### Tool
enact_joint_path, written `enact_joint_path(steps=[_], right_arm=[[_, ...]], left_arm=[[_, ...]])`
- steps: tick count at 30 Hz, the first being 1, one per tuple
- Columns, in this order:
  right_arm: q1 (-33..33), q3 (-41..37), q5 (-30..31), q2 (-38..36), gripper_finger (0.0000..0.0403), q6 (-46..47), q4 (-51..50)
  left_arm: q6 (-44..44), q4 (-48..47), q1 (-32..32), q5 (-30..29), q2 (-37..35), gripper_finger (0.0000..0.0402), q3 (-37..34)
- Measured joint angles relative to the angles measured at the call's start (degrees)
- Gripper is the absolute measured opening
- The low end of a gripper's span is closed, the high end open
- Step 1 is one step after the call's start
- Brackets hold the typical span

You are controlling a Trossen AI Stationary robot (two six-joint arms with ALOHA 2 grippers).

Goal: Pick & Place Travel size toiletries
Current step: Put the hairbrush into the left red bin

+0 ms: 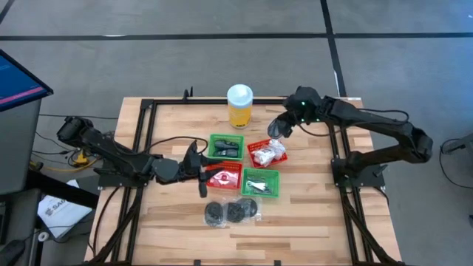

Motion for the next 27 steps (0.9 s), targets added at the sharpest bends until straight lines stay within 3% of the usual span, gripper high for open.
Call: enact_joint_path(steps=[9,14,17,27], right_arm=[[8.8,0.0,0.6,-1.5,0.0,1.0,5.7],[13.2,0.0,5.5,-1.4,0.0,1.5,9.0],[15.4,0.0,7.0,-1.4,0.0,1.9,12.1],[23.2,0.1,12.9,-0.8,0.0,1.9,19.5]], left_arm=[[-0.9,7.5,3.3,0.0,5.8,0.0102,0.0],[-2.8,14.3,5.9,2.2,10.3,0.0109,0.0],[-3.1,17.9,7.2,5.2,12.3,0.0124,0.0],[-3.2,25.4,10.1,5.3,17.2,0.019,0.0]])
